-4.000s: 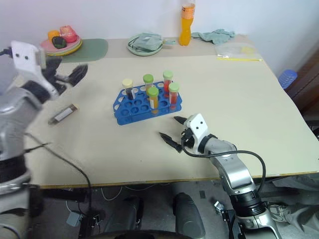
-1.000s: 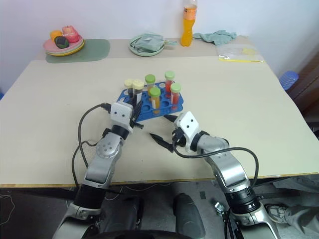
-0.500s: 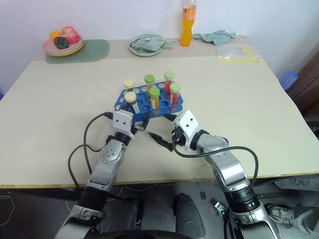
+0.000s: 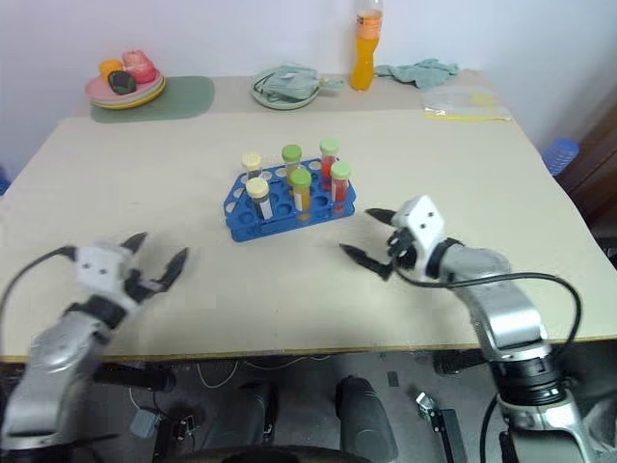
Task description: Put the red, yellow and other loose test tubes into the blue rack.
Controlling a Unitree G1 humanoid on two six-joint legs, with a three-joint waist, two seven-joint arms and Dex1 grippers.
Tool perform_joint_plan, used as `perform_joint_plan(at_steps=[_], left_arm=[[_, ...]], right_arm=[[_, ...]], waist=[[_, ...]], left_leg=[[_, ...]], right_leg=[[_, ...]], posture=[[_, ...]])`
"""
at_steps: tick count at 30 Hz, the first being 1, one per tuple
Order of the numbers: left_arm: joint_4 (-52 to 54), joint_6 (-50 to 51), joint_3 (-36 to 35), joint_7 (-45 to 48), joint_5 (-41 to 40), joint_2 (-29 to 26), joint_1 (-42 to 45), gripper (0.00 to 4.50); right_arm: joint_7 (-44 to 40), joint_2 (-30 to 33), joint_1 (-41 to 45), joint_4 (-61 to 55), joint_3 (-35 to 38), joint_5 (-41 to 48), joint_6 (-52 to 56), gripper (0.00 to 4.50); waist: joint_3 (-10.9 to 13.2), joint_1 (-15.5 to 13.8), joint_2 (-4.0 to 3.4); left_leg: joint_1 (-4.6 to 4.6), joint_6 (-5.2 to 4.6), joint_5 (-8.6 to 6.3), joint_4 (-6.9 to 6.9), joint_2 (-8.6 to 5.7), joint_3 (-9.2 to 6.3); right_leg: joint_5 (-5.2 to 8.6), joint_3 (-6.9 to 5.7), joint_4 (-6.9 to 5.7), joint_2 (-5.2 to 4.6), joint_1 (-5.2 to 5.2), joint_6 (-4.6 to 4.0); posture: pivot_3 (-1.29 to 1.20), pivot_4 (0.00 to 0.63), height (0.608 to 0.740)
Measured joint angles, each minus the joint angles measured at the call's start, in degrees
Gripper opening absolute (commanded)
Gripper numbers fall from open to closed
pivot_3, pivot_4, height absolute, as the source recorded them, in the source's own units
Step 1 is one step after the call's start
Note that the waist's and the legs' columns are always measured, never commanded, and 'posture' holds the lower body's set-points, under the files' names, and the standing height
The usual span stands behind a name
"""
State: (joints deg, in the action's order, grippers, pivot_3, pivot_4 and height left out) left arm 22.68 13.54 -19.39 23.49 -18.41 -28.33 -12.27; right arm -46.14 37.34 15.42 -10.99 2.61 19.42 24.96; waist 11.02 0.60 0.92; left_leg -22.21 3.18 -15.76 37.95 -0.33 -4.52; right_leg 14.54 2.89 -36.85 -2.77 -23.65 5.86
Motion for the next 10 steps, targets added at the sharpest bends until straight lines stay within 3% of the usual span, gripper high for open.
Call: perform_joint_plan(at_steps=[4, 10], left_arm=[[-0.1, 1.5, -6.5, 1.7, -2.4, -2.7, -2.2, 4.06], [0.0, 2.5, -7.6, 1.7, -3.1, -2.7, -3.7, 4.06]], right_arm=[[-1.7, 2.2, 0.5, 7.1, 2.6, -0.2, -2.3, 4.50], [-3.6, 2.2, 2.0, 12.8, 2.0, -1.6, -6.3, 4.50]], waist=[[0.0, 0.2, -0.01], [0.0, 0.5, -0.03]], left_leg=[[0.00, -0.05, -0.03, -0.01, 0.03, 0.03], [0.02, -0.05, -0.03, -0.03, 0.05, 0.06]], right_leg=[[-0.01, 0.01, 0.04, 0.01, 0.00, 0.01], [-0.01, 0.03, 0.01, 0.02, -0.01, 0.02]], posture=[[0.00, 0.150, 0.740], [0.00, 0.150, 0.740]])
